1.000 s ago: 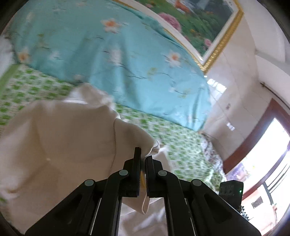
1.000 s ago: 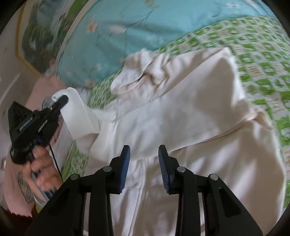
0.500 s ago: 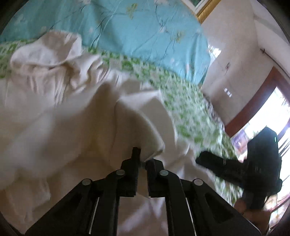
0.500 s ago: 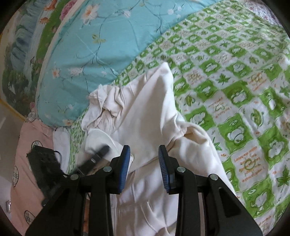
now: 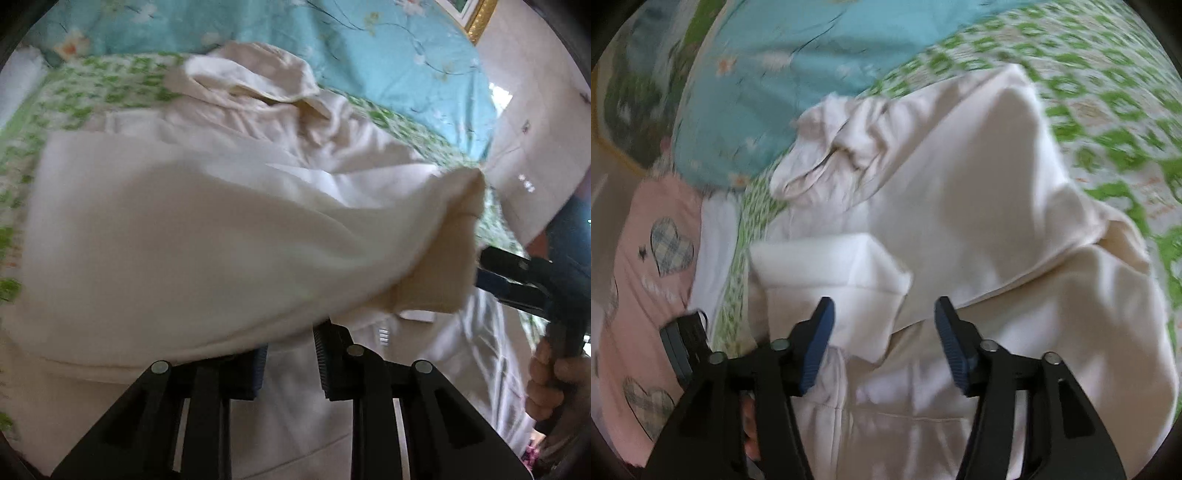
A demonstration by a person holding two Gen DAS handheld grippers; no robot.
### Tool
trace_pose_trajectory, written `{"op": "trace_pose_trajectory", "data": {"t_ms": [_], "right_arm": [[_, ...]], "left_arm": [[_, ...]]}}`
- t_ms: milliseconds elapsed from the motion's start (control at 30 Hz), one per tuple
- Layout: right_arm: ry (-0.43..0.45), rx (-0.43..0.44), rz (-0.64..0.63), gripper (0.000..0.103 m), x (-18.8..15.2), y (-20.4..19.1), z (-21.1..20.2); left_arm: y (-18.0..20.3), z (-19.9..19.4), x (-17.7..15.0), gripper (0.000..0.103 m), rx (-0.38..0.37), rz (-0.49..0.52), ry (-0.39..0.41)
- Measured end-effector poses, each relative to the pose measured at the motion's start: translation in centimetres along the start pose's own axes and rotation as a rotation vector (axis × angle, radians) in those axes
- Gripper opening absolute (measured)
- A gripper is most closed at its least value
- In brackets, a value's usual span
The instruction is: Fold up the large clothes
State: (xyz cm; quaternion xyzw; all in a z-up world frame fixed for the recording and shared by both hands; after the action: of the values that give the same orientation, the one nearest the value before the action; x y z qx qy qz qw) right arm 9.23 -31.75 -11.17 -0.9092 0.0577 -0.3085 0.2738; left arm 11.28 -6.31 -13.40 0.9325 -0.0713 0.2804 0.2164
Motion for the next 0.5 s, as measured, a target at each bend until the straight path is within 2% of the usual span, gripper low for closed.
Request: {"op": "trace_pose_trajectory", "data": {"t_ms": [100, 133, 233, 267, 333, 367, 400, 433, 500], "right_arm": [[-0.024, -0.001, -0.059, 0.068, -0.8, -2.2, 0.6], [-0.023, -0.003, -0.080, 0.073, -1.1, -2.9, 0.7], [-0.022, -0.028, -0.173, 0.077, -1.9, -5.9, 1.8], [-0.022, -0.040, -0.195, 0.077, -2.0, -6.5, 2.2], [-0.027, -0.118, -0.245, 0.075, -1.5, -7.4, 3.8], [-0.017, -0.189, -0.278, 0.068, -1.1, -7.5, 4.4], [-0.002, -0.274, -0.323, 0.030, -0.5, -7.4, 4.9], [-0.001, -0.334, -0.353, 0.009, 0.3, -6.9, 5.3], [0.030, -0.370, -0.367, 0.009, 2.6, -6.0, 4.7]], "left_arm": [[-0.9, -0.5, 0.2, 0.023, 0.046, -0.008, 0.013], [-1.2, -0.7, 0.2, 0.023, 0.065, -0.014, 0.019], [-1.0, -0.6, 0.4, 0.024, 0.076, -0.036, 0.019], [-1.0, -0.6, 0.3, 0.024, 0.086, -0.036, 0.016], [-1.1, -0.4, 0.6, 0.024, 0.099, -0.049, 0.010], [-1.4, -0.4, 0.8, 0.024, 0.106, -0.069, 0.005], [-2.1, -0.5, 1.0, 0.021, 0.107, -0.108, -0.006], [-2.9, -0.5, 1.2, 0.018, 0.086, -0.156, -0.017], [-4.7, -1.0, 1.5, 0.007, 0.064, -0.252, -0.032]]}}
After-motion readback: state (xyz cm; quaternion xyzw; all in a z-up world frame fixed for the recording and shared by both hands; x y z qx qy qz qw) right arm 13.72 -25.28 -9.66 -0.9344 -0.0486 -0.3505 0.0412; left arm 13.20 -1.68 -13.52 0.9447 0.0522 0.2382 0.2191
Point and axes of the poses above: each gripper's, at about its wrist camera, not at the fingertips, and z roughly the way its jaws point, y to its right, x to its top, the point moved 2 cm from there along z, roughly the way its jaws point, and after that the axes turned 6 degrees about -z, right-handed, at the moved point
